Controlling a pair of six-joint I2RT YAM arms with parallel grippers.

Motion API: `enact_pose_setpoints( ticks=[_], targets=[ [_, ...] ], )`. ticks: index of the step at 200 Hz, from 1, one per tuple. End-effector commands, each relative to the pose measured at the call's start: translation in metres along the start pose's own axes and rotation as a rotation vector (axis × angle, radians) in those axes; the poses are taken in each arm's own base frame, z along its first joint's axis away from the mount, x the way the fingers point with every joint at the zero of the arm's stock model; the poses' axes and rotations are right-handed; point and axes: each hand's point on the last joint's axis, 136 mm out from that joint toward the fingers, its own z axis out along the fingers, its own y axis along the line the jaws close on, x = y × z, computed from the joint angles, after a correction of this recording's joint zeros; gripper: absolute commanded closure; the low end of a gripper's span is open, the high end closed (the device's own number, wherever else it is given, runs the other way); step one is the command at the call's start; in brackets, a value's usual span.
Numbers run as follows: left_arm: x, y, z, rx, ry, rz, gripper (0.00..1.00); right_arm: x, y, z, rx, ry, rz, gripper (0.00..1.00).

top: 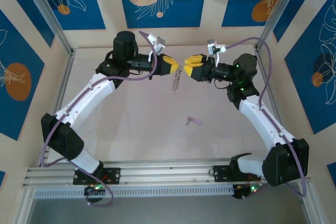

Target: Put the keys on the keyring

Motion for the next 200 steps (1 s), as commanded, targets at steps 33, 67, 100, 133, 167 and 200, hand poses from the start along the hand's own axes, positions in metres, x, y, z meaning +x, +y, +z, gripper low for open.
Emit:
enact_pose_setpoints(
  ticks=[33,67,100,133,167,200],
  targets=[
    [-0.020,-0.024,-0.001,0.031,-0.016,0.091,1.00,0.000,-0.003,0.011,-0.015,0.010,-0.006,0.55],
    [-0.021,-0.025,0.000,0.028,-0.019,0.096,1.00,0.004,-0.009,0.013,-0.009,0.010,0.010,0.60],
    [-0.022,-0.024,0.001,0.021,-0.022,0.101,1.00,0.010,-0.009,0.012,-0.010,0.011,0.021,0.67],
    [-0.023,-0.023,0.001,0.013,-0.026,0.107,1.00,0.015,-0.008,0.010,-0.010,0.010,0.027,0.65],
    [-0.024,-0.022,0.001,0.009,-0.029,0.109,1.00,0.018,-0.005,0.006,-0.003,0.005,0.027,0.65],
    [-0.026,-0.022,0.002,0.015,-0.035,0.109,1.00,0.018,-0.005,0.004,0.009,-0.006,0.029,0.70]
  ],
)
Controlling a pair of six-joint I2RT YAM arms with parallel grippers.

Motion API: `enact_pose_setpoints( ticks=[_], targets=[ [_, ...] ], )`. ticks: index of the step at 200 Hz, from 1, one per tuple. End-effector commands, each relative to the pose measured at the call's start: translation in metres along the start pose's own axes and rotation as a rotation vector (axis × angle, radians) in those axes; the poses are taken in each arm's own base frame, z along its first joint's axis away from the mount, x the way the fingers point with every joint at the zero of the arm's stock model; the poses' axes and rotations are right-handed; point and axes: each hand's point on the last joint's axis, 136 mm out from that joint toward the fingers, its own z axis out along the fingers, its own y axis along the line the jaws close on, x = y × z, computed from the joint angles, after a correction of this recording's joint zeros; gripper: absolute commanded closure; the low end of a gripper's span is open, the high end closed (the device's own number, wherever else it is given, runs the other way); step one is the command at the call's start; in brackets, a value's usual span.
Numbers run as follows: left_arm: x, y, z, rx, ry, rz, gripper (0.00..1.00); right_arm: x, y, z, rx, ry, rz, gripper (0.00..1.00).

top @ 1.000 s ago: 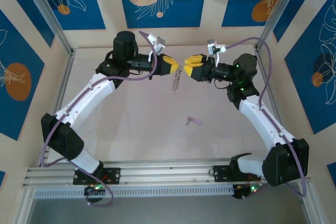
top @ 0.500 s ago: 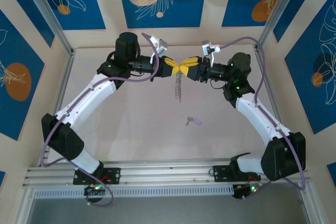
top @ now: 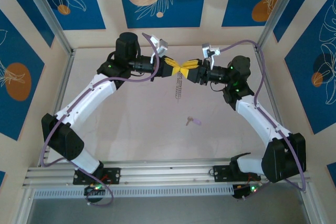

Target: Put the keys on the keyring

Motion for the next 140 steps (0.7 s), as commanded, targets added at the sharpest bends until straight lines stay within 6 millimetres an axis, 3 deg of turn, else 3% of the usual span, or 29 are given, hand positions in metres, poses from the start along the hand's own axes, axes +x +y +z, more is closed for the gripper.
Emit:
enact_pose_setpoints(
  ticks=[1,54,70,99,140],
  targets=[
    [-0.030,-0.019,-0.005,0.020,-0.052,0.102,1.00,-0.005,0.008,-0.003,0.004,-0.024,-0.016,0.70],
    [-0.033,-0.019,-0.004,0.021,-0.061,0.100,1.00,-0.006,0.006,0.000,-0.014,-0.022,-0.008,1.00],
    [-0.037,-0.018,-0.003,0.016,-0.077,0.092,1.00,-0.008,0.004,0.000,-0.009,-0.031,-0.009,1.00],
    [-0.047,-0.005,-0.012,-0.118,-0.151,0.087,0.71,-0.016,-0.003,-0.005,0.026,-0.087,-0.014,1.00],
    [-0.051,0.009,-0.028,-0.204,-0.243,-0.002,0.56,-0.030,-0.008,-0.014,0.041,-0.193,-0.022,1.00]
  ],
)
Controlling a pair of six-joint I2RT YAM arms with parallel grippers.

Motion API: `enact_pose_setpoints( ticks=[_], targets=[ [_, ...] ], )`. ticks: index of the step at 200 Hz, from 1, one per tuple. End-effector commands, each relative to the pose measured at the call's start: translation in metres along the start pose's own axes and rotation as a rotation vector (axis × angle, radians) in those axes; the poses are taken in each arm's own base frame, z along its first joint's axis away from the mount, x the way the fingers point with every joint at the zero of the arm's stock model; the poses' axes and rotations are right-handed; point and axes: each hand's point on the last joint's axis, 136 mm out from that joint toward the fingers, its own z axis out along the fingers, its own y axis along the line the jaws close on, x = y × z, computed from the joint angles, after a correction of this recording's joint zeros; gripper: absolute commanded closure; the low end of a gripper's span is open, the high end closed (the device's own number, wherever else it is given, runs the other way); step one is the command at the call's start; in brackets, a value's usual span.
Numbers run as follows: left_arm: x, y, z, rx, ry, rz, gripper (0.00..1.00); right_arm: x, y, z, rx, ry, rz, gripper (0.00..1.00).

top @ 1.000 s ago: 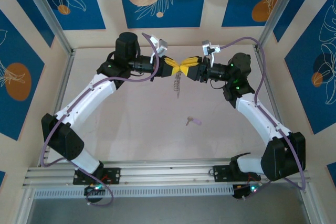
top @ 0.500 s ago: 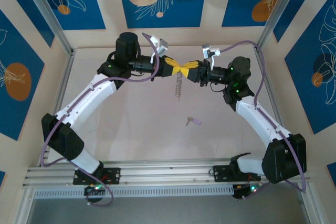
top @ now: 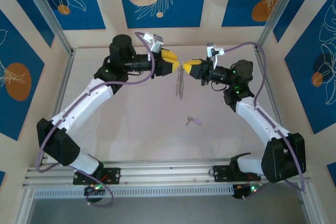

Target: Put the keys on the keyring

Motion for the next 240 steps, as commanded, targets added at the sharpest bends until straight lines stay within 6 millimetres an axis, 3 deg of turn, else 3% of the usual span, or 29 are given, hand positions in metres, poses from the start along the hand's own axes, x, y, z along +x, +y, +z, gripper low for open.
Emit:
enact_pose_setpoints(
  ticks=[1,71,127,240],
  targets=[
    [-0.026,0.002,-0.012,-0.052,-0.118,-0.012,0.56,-0.017,-0.002,-0.004,0.008,-0.099,-0.023,1.00],
    [-0.013,0.007,-0.006,0.062,-0.208,-0.164,0.45,-0.036,-0.001,-0.005,-0.009,-0.221,-0.013,1.00],
    [-0.015,0.012,0.002,0.115,-0.236,-0.198,0.44,-0.041,0.002,0.003,-0.030,-0.239,-0.016,1.00],
    [-0.017,0.015,0.008,0.159,-0.248,-0.212,0.63,-0.044,0.003,0.008,-0.045,-0.249,-0.013,1.00]
  ],
)
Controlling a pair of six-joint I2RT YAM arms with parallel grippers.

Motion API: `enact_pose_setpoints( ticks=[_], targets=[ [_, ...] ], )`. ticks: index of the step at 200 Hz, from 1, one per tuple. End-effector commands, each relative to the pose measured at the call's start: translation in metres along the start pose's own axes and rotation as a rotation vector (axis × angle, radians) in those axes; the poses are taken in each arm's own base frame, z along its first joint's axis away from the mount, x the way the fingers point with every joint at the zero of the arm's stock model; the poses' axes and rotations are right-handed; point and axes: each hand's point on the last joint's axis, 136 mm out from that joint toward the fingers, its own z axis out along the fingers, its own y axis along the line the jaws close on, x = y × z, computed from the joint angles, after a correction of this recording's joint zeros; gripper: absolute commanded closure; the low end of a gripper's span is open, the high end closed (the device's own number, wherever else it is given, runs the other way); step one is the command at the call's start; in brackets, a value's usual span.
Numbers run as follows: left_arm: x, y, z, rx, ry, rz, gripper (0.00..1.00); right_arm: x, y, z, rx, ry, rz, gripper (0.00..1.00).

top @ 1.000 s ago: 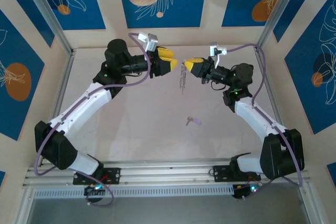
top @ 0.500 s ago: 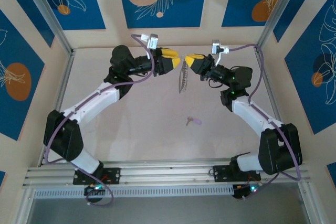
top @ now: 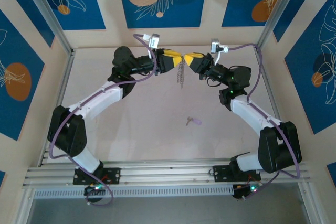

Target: Put the keys on the keyring

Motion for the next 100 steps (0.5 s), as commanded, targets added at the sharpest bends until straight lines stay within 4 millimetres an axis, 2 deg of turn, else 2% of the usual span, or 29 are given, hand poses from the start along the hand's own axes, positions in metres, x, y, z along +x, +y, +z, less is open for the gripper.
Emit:
enact_pose_setpoints(
  ticks=[1,46,100],
  targets=[
    [-0.0165,-0.0131,0.0012,0.053,-0.027,0.056,0.63,-0.0162,0.0099,0.0055,-0.028,-0.049,-0.042,1.00],
    [-0.0172,-0.0151,0.0050,0.074,-0.023,0.054,0.69,-0.0151,0.0102,0.0066,-0.032,-0.047,-0.036,1.00],
    [-0.0130,-0.0151,0.0077,0.085,-0.013,0.047,0.72,-0.0155,0.0111,0.0067,-0.034,-0.050,-0.041,1.00]
  ],
)
